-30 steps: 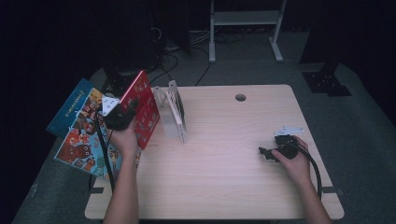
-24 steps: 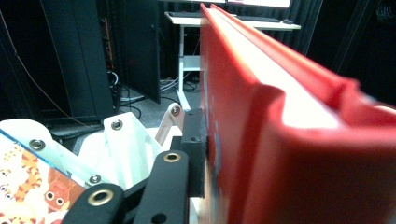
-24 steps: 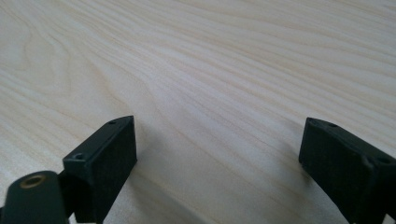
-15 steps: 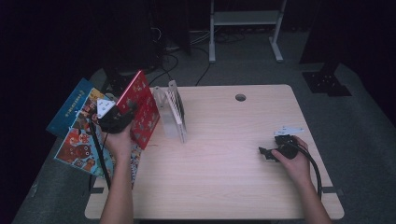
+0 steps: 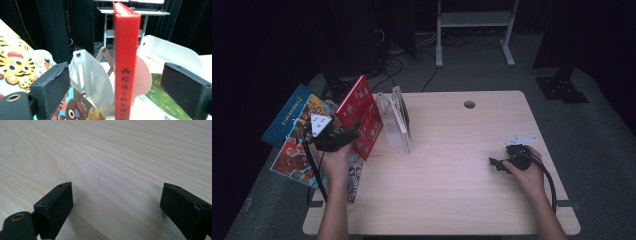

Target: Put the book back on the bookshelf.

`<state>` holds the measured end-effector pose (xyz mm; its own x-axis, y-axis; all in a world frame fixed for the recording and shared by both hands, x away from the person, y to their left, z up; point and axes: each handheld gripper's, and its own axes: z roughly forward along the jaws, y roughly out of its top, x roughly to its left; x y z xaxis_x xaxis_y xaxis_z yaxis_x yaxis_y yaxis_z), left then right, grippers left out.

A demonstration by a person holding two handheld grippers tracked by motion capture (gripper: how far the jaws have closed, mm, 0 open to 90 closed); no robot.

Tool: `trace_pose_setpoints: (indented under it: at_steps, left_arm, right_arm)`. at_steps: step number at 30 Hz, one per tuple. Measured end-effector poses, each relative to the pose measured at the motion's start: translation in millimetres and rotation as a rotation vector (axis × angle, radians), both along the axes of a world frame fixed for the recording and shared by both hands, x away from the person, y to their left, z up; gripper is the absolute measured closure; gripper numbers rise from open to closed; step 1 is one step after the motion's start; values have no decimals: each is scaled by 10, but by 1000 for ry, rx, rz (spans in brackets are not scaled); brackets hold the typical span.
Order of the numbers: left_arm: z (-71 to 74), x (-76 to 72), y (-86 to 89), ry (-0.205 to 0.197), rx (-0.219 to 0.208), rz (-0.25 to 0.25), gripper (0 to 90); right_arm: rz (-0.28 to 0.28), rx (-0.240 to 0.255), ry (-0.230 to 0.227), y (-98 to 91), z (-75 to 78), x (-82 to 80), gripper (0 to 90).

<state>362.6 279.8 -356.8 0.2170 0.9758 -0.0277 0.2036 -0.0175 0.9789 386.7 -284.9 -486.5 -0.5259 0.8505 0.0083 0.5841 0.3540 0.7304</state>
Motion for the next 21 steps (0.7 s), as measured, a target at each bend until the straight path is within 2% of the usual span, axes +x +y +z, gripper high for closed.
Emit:
trace_pose_setpoints:
  at_steps: [1, 6, 21]
  left_arm:
    - [7, -16, -3, 5, 3, 0, 29]
    - [46, -132, -20, 7, 14, -15, 0]
    - [44, -527, -83, 19, -12, -58, 0]
  right_arm:
    - [-1, 0, 1, 0, 0, -1, 101]
    - [0, 0, 0, 0, 0, 0, 102]
    - [0, 0, 0, 0, 0, 0, 101]
